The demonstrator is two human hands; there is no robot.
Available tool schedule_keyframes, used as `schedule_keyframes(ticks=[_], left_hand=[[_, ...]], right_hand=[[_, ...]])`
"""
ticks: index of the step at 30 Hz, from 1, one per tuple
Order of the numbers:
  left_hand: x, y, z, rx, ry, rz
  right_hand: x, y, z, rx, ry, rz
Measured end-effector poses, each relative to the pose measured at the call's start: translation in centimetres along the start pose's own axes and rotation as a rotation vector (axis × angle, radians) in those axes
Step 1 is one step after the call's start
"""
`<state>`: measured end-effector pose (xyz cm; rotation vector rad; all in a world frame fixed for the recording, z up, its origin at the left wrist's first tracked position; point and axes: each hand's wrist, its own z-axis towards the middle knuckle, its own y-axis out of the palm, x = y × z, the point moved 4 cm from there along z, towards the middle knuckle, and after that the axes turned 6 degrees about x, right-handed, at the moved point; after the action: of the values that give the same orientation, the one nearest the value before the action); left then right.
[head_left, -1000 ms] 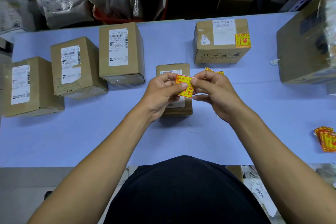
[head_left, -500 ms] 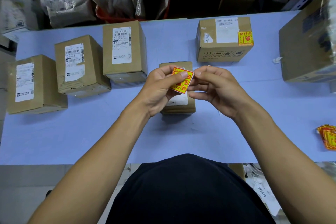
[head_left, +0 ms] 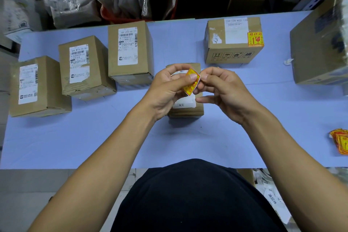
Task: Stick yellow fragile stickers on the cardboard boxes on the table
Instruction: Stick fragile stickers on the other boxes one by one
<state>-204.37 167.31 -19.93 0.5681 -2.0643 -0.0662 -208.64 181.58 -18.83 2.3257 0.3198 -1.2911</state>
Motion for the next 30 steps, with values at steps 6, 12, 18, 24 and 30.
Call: schedule_keyframes(ticks=[6,12,18,24,30], left_hand=[[0.0,0.1,-0.3,0.201,0.249,0.269],[-0.7,0.8,-0.7,0.166,0.214,0.225],[-1.3,1.3,0.2,0.230,0.197,0.264],[-2.1,0.8,1.4,0.356,0.114,0.136],[-2.8,-0.6,1.8,0.414,0.051,0.082]], right_hand=[[0.3,0.3,0.4,0.178,-0.170,-0.213],[0.9,0.0,1.0,0.245,-0.198,-0.262],[1.4,-0.9,1.5,0.255,-0.181,-0.291],[4.0,-5.0,2.6,0.489,-0.045,-0.329],[8.7,-9.5,2.6,0.637,0.191,-0.501]])
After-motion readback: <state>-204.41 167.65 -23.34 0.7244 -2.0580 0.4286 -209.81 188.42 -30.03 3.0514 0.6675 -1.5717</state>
